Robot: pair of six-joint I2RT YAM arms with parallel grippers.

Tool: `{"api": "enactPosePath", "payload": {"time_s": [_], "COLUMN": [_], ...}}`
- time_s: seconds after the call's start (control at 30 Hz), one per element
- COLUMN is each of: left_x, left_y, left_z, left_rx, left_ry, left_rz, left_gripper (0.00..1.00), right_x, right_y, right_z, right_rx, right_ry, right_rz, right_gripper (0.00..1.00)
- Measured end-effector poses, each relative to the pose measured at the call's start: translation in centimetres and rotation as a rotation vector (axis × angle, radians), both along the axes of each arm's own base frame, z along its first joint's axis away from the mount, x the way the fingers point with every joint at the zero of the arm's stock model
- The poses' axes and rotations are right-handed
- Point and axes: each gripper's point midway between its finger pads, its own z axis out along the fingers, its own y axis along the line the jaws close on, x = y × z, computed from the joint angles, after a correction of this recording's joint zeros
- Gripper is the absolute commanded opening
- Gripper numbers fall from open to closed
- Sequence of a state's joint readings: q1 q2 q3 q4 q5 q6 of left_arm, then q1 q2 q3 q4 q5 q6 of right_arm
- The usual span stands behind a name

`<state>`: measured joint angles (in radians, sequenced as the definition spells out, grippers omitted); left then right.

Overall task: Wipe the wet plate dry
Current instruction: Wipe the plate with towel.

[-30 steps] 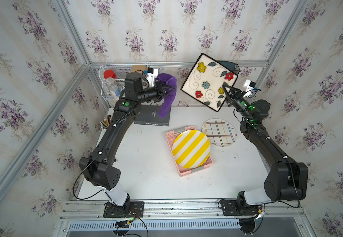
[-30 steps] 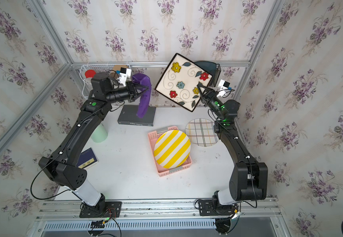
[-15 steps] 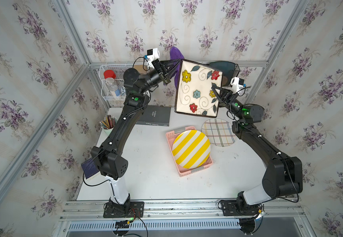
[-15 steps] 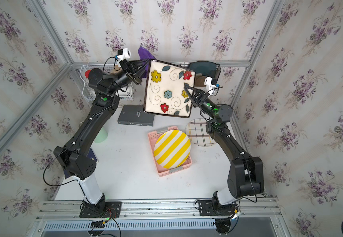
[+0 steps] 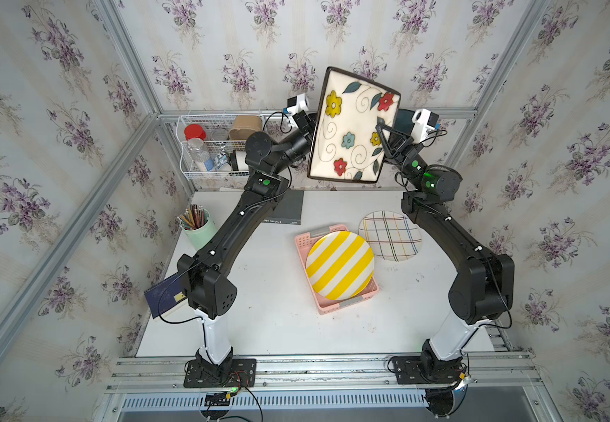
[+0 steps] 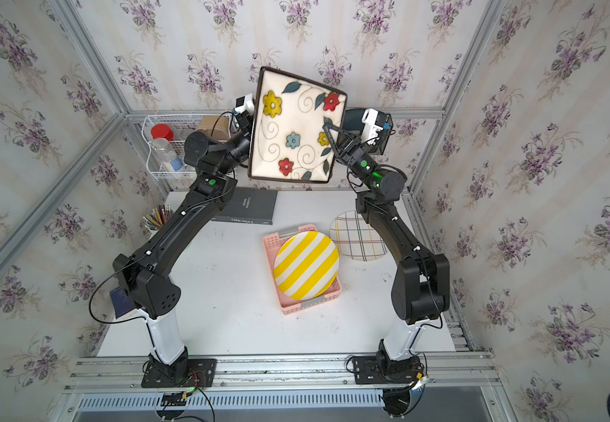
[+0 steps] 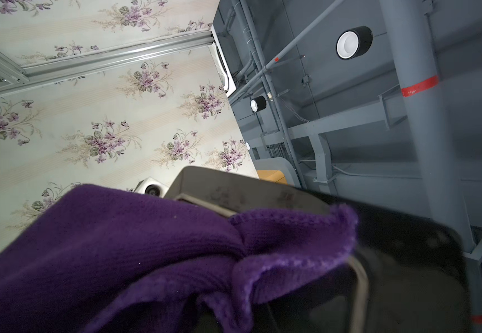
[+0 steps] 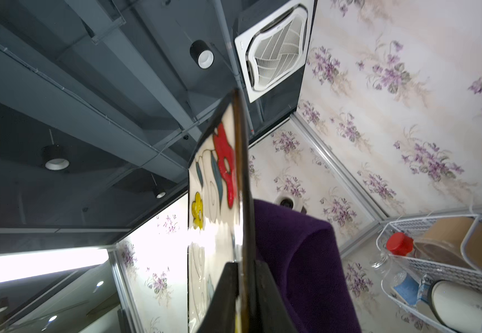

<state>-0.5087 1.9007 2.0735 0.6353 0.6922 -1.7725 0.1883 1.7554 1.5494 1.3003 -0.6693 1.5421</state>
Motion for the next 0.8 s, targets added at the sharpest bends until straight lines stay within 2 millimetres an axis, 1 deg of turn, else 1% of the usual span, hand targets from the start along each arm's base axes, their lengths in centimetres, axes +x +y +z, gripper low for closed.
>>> {"api": "enactPosePath", "payload": {"time_s": [0.1, 0.17, 0.23, 0.3, 0.37, 0.43, 0.47, 0.53, 0.57, 0.63, 0.7, 0.73, 0.8], "left_x": [0.0, -0.1, -0.4, -0.3, -0.2, -0.3, -0.7, -0.6, -0.6, -0.1, 0.5, 0.6, 0.5], "left_y": [1.1, 2.0, 2.5, 2.6, 2.5, 2.2, 1.6, 0.2, -0.4, -0.7, -0.5, -0.4, -0.2], "left_z": [0.6, 1.3, 2.0, 2.4, 2.6, 2.7, 2.2, 0.8, -0.2, -1.3, -1.6, -1.5, -1.0], "left_rx": [-0.008, -0.025, -0.045, -0.064, -0.092, -0.127, -0.119, -0.108, -0.084, -0.072, -0.066, -0.07, -0.08], "left_ry": [-0.004, -0.02, -0.04, -0.048, -0.047, -0.05, -0.047, -0.007, 0.009, 0.04, 0.06, 0.066, 0.052], "left_rz": [0.012, 0.021, 0.027, 0.033, 0.036, 0.037, 0.016, -0.02, -0.042, -0.045, -0.041, -0.041, -0.039], "left_gripper": [0.0, 0.0, 0.0, 0.0, 0.0, 0.0, 0.0, 0.0, 0.0, 0.0, 0.0, 0.0, 0.0], "right_x": [1.5, 1.8, 1.6, 0.8, 0.0, -0.4, -0.5, -0.4, -0.3, 0.2, 0.6, 0.4, -0.6], "right_y": [-2.1, -2.5, -1.3, 0.4, 1.8, 2.1, 2.1, 1.8, 1.7, 1.6, 2.3, 3.1, 4.7], "right_z": [-0.4, -1.3, -2.4, -2.7, -2.1, -0.9, -0.2, 0.9, 1.1, 0.7, -0.1, -0.2, 0.1], "right_rx": [0.049, 0.07, 0.096, 0.119, 0.138, 0.153, 0.158, 0.166, 0.161, 0.143, 0.141, 0.149, 0.155], "right_ry": [0.073, 0.123, 0.181, 0.21, 0.198, 0.156, 0.128, 0.083, 0.07, 0.08, 0.133, 0.151, 0.151], "right_rz": [-0.065, -0.09, -0.07, -0.027, 0.004, 0.015, 0.016, 0.014, 0.006, -0.004, -0.004, -0.002, 0.016], "right_gripper": [0.0, 0.0, 0.0, 0.0, 0.0, 0.0, 0.0, 0.0, 0.0, 0.0, 0.0, 0.0, 0.0]}}
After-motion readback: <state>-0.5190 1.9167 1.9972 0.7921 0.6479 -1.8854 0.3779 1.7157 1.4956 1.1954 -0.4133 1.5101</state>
